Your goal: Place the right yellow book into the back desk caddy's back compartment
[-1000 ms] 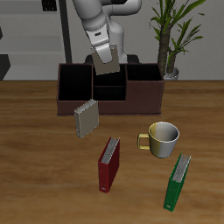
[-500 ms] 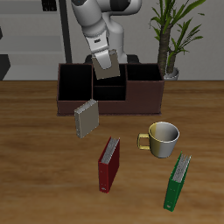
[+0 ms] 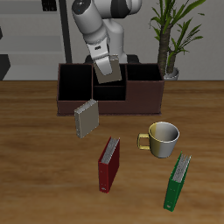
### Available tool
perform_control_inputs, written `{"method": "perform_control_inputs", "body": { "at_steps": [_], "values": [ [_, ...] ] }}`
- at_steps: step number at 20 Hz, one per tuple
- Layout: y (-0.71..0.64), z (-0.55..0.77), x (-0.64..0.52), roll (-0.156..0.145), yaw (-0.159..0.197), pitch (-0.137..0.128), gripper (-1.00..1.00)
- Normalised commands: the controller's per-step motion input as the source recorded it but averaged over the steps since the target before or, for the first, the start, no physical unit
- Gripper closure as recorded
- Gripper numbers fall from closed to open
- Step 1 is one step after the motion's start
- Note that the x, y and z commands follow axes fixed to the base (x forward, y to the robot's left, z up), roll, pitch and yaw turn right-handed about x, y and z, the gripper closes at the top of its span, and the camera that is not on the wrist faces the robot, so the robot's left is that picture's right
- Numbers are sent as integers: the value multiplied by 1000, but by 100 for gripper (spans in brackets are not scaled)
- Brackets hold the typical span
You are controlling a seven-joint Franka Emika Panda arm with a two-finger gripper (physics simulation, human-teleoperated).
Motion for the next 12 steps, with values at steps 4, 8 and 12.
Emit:
{"method": "perform_control_inputs", "body": {
  "at_steps": [4, 8, 12],
  "values": [
    [7, -128, 19, 11, -10, 19, 100],
    [25, -248, 35, 17, -36, 39, 100],
    [75, -212, -3, 23, -9, 43, 100]
  ]
}}
